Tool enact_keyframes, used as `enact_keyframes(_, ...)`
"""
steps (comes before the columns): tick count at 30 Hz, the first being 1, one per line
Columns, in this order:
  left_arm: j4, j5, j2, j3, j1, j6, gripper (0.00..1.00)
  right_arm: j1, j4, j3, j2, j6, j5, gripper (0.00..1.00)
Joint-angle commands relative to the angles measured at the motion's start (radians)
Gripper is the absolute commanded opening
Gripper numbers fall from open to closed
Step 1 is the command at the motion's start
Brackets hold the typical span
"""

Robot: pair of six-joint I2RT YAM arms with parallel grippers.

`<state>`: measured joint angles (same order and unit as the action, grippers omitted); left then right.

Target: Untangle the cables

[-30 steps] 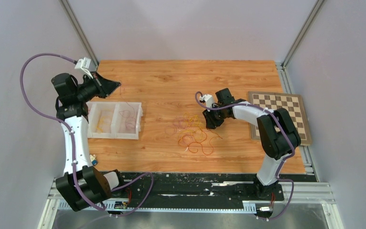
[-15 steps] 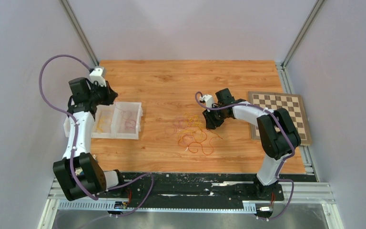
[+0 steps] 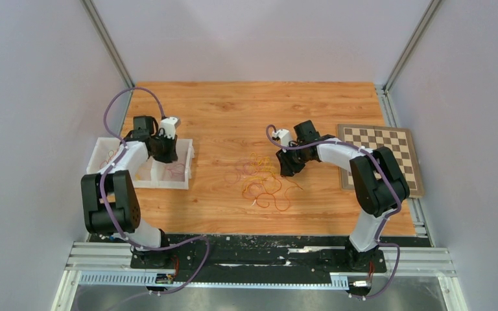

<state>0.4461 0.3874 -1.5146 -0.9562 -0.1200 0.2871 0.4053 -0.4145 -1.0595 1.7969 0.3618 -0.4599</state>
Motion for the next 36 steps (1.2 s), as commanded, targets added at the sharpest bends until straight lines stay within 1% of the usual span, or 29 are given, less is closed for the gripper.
enact_keyframes(1, 0.038, -0.058, -0.032, -0.050, 0.013, 0.041, 0.00, -0.005, -0.017, 0.022, -0.037, 0.004, -0.030, 0.29)
enact_keyframes(2, 0.058, -0.057, -0.026, -0.067, 0.013, 0.040, 0.02, -0.004, -0.020, 0.023, -0.042, 0.004, -0.033, 0.29)
enact_keyframes(3, 0.070, -0.054, -0.020, -0.075, 0.013, 0.034, 0.11, -0.004, -0.020, 0.021, -0.047, 0.004, -0.037, 0.29)
enact_keyframes(4, 0.091, -0.050, 0.001, -0.089, 0.013, 0.033, 0.16, -0.005, -0.023, 0.019, -0.051, 0.002, -0.041, 0.29)
enact_keyframes(5, 0.103, -0.045, 0.026, -0.101, 0.013, 0.031, 0.27, -0.004, -0.025, 0.015, -0.055, 0.000, -0.047, 0.29)
enact_keyframes(6, 0.122, -0.042, 0.042, -0.107, 0.013, 0.031, 0.32, -0.004, -0.029, 0.010, -0.056, -0.001, -0.053, 0.29)
enact_keyframes(8, 0.156, -0.029, 0.086, -0.128, 0.013, 0.034, 0.48, -0.005, -0.034, -0.002, -0.063, -0.006, -0.067, 0.29)
enact_keyframes(9, 0.168, -0.025, 0.115, -0.144, 0.013, 0.040, 0.51, -0.004, -0.036, -0.007, -0.067, -0.008, -0.076, 0.29)
enact_keyframes(10, 0.192, -0.019, 0.128, -0.153, 0.013, 0.045, 0.60, -0.004, -0.039, -0.009, -0.073, -0.011, -0.087, 0.27)
enact_keyframes(11, 0.205, -0.018, 0.152, -0.173, 0.013, 0.048, 0.64, -0.004, -0.039, -0.010, -0.077, -0.013, -0.095, 0.26)
enact_keyframes(12, 0.225, -0.013, 0.162, -0.183, 0.013, 0.052, 0.70, -0.004, -0.040, -0.011, -0.082, -0.015, -0.101, 0.24)
enact_keyframes(14, 0.249, 0.005, 0.192, -0.207, 0.013, 0.056, 0.76, -0.004, -0.043, -0.014, -0.093, -0.016, -0.113, 0.20)
enact_keyframes(15, 0.256, 0.023, 0.209, -0.221, 0.013, 0.060, 0.78, -0.004, -0.046, -0.014, -0.098, -0.016, -0.119, 0.18)
enact_keyframes(16, 0.266, 0.070, 0.217, -0.226, 0.013, 0.064, 0.80, -0.004, -0.048, -0.015, -0.102, -0.014, -0.123, 0.14)
enact_keyframes(17, 0.269, 0.104, 0.235, -0.231, 0.017, 0.065, 0.81, -0.003, -0.053, -0.016, -0.108, -0.014, -0.128, 0.10)
enact_keyframes(18, 0.272, 0.168, 0.240, -0.231, 0.023, 0.063, 0.81, -0.004, -0.058, -0.015, -0.113, -0.011, -0.134, 0.06)
enact_keyframes(19, 0.273, 0.195, 0.244, -0.229, 0.042, 0.060, 0.81, -0.006, -0.062, -0.013, -0.119, -0.009, -0.142, 0.01)
enact_keyframes(22, 0.296, 0.268, 0.213, -0.228, 0.123, 0.031, 0.78, -0.009, -0.079, -0.003, -0.146, -0.006, -0.180, 0.00)
enact_keyframes(23, 0.300, 0.275, 0.187, -0.225, 0.174, 0.022, 0.78, -0.011, -0.081, 0.003, -0.158, -0.007, -0.190, 0.00)
enact_keyframes(24, 0.298, 0.285, 0.155, -0.223, 0.198, 0.002, 0.77, -0.015, -0.083, 0.009, -0.171, -0.012, -0.198, 0.00)
enact_keyframes(25, 0.286, 0.292, 0.139, -0.219, 0.245, -0.010, 0.76, -0.017, -0.085, 0.014, -0.185, -0.016, -0.209, 0.00)
enact_keyframes(28, 0.233, 0.345, 0.065, -0.211, 0.331, -0.078, 0.75, -0.024, -0.089, 0.030, -0.235, -0.034, -0.259, 0.00)
enact_keyframes(32, 0.100, 0.375, 0.003, -0.211, 0.454, -0.152, 0.80, -0.025, -0.091, 0.031, -0.282, -0.056, -0.328, 0.00)
enact_keyframes(36, -0.002, 0.384, -0.060, -0.233, 0.520, -0.173, 0.85, -0.025, -0.101, 0.016, -0.320, -0.063, -0.375, 0.00)
